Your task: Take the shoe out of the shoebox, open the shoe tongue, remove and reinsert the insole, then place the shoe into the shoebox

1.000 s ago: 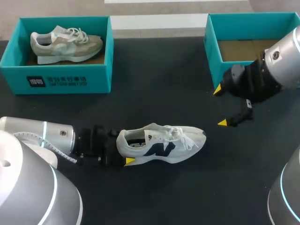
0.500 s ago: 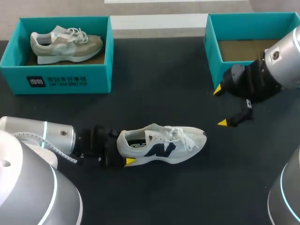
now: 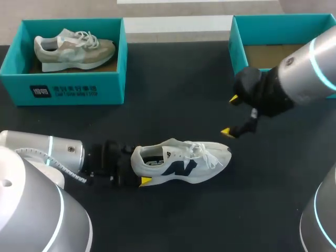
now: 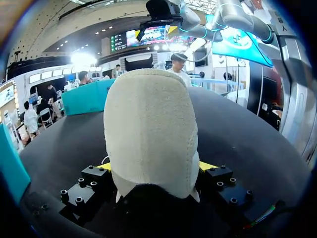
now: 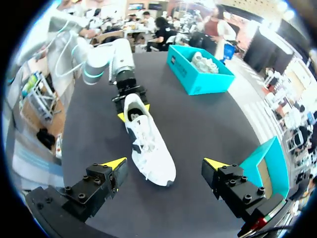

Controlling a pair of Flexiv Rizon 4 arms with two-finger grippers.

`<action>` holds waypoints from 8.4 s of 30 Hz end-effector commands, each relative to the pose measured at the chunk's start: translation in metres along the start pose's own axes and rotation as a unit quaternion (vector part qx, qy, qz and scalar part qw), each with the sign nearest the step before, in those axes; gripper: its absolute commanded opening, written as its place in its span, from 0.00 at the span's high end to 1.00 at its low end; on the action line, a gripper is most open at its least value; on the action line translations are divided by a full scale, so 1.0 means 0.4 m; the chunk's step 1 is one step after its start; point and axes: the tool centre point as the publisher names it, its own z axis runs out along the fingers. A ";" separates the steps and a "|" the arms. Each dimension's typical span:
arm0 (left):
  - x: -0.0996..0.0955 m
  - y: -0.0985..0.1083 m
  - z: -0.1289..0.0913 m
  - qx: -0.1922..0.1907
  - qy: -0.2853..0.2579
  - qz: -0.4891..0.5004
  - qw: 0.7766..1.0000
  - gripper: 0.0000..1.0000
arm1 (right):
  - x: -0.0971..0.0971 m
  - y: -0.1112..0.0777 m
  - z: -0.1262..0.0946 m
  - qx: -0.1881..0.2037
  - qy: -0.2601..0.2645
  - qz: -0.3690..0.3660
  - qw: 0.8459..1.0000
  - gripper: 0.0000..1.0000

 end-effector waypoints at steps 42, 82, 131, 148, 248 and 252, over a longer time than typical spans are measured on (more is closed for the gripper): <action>0.007 0.000 0.002 -0.001 0.000 0.000 1.000 1.00 | 0.154 0.178 0.252 0.193 -0.280 0.419 0.842 0.00; 0.007 0.000 0.002 -0.001 0.000 0.000 1.000 1.00 | 0.213 0.080 0.450 0.342 -0.318 0.431 0.772 0.00; 0.007 0.000 0.002 -0.001 0.000 0.000 1.000 1.00 | 0.001 -0.130 0.230 0.343 -0.263 0.319 0.843 1.00; 0.007 0.000 0.002 -0.001 0.000 0.000 1.000 1.00 | -0.025 -0.214 0.329 0.331 -0.232 0.311 0.860 0.60; 0.007 0.000 0.002 -0.001 0.000 0.000 1.000 1.00 | 0.190 0.067 0.525 0.242 0.078 -0.186 0.949 1.00; 0.007 0.000 0.002 -0.001 0.000 0.000 1.000 1.00 | 0.186 0.064 0.522 0.243 0.065 -0.179 0.951 1.00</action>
